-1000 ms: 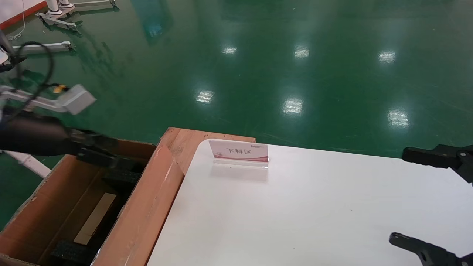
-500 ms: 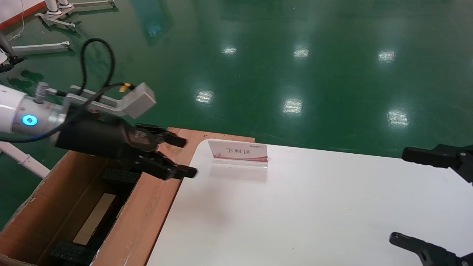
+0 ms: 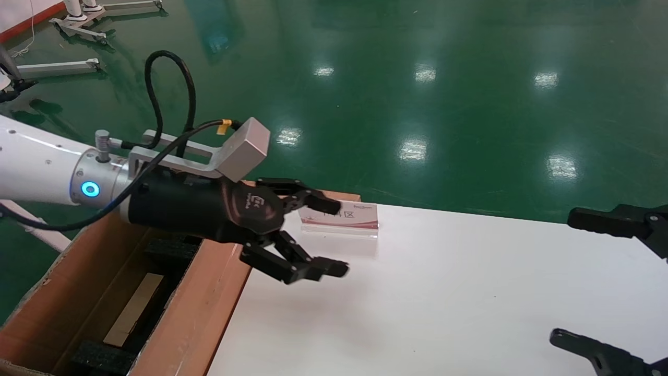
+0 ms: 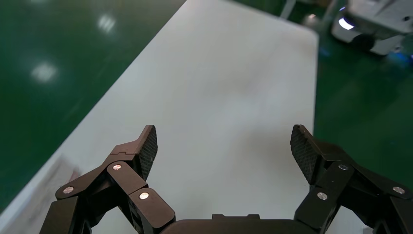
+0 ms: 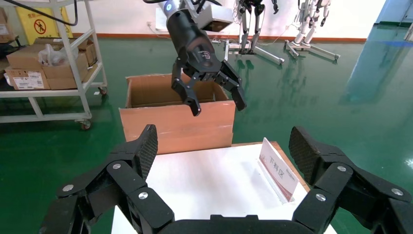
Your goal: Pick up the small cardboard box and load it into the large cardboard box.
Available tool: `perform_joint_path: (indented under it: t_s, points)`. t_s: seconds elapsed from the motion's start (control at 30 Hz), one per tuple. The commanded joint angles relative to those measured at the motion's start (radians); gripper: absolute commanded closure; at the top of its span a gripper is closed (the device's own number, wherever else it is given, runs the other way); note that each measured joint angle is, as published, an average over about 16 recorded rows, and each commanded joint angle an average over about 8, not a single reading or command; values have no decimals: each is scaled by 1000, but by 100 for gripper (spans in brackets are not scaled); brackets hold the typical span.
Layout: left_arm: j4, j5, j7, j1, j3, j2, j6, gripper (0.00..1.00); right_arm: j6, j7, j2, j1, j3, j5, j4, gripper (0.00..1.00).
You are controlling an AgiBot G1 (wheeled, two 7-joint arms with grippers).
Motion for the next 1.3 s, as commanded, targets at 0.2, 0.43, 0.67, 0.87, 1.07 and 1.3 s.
perform_joint_path:
  t_s: [0.2, 0.43, 0.67, 0.87, 1.07, 1.3]
  points:
    - [-66, -13, 47, 167, -227, 31, 20, 0, 0, 0, 0, 0, 0, 0, 0, 0]
    - [-132, -26, 94, 333, -453, 61, 39, 0, 0, 0, 0, 0, -1, 0, 0, 0]
    - [-197, -39, 140, 497, -676, 91, 58, 0, 0, -1, 0, 0, -1, 1, 0, 0]
    - [-233, -46, 163, 593, -813, 108, 69, 0, 1, -1, 1, 0, -1, 1, 0, 0]
    - [-238, -49, 165, 605, -833, 111, 72, 0, 1, -1, 1, 0, -1, 1, 0, 0]
    - [-231, -48, 163, 588, -805, 108, 70, 0, 1, -1, 1, 0, -1, 1, 0, 0]
